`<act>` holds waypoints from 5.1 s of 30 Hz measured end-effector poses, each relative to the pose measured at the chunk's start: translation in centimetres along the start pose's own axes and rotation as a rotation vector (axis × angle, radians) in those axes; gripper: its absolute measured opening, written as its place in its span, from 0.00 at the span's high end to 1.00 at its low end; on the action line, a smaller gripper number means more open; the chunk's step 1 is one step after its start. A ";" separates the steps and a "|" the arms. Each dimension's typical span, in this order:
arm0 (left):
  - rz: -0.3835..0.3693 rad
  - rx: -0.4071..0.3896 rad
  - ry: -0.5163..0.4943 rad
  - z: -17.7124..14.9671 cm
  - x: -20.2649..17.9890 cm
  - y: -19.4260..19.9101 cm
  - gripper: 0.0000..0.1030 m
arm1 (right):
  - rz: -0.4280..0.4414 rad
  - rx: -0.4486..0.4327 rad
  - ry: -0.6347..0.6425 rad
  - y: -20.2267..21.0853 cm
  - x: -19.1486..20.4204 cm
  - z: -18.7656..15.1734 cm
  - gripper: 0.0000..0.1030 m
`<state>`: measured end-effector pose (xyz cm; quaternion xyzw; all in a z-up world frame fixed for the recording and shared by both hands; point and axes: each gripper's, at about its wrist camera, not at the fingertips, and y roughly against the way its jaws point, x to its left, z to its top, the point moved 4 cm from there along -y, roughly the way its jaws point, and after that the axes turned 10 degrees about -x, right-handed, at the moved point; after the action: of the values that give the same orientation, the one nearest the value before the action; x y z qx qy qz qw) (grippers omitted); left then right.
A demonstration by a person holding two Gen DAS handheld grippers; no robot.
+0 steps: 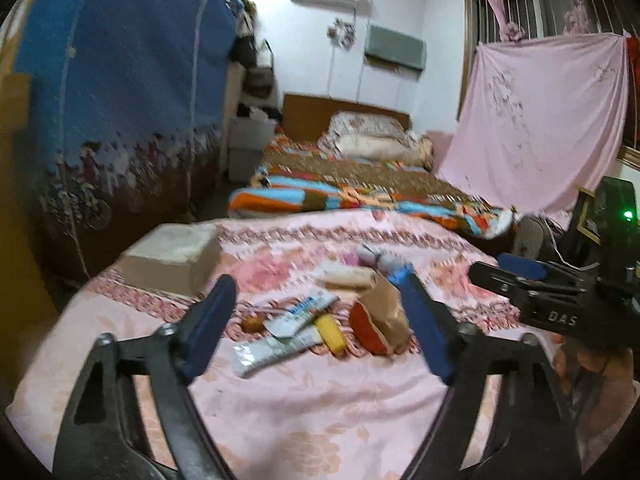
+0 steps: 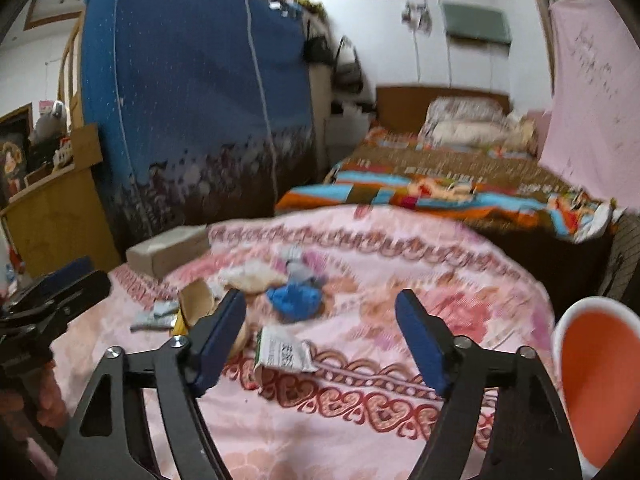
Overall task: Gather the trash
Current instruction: 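Move both open tools back over the bedspread items, then grasp the paper bag with the left tool while the right tool grasps the white box, then carry both items over the orange basin and open both tools to drop them, then move both open tools back toward the remaining items on the bedspread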
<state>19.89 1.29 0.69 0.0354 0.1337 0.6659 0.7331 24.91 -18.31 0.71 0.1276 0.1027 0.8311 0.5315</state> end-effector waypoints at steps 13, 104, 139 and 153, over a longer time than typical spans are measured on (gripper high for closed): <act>-0.147 0.291 0.016 -2.8 -2.4 -4.1 0.91 | 0.094 0.246 -0.015 -3.5 1.1 -2.9 0.48; -0.574 0.362 -0.091 -2.0 -32.8 -9.1 1.00 | -0.616 -0.272 -0.401 15.6 -22.1 -1.8 0.61; -0.153 -0.138 0.055 5.0 -14.9 -3.3 0.11 | -0.495 -0.505 -0.184 13.9 -13.4 3.0 0.00; 0.011 -0.192 0.011 4.3 -7.4 -0.3 0.11 | -0.352 -0.545 -0.080 11.6 -6.3 3.3 0.00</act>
<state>20.64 -5.55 5.86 -0.0381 0.0729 0.6799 0.7287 18.60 -28.69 6.77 -0.0065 -0.1242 0.7175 0.6854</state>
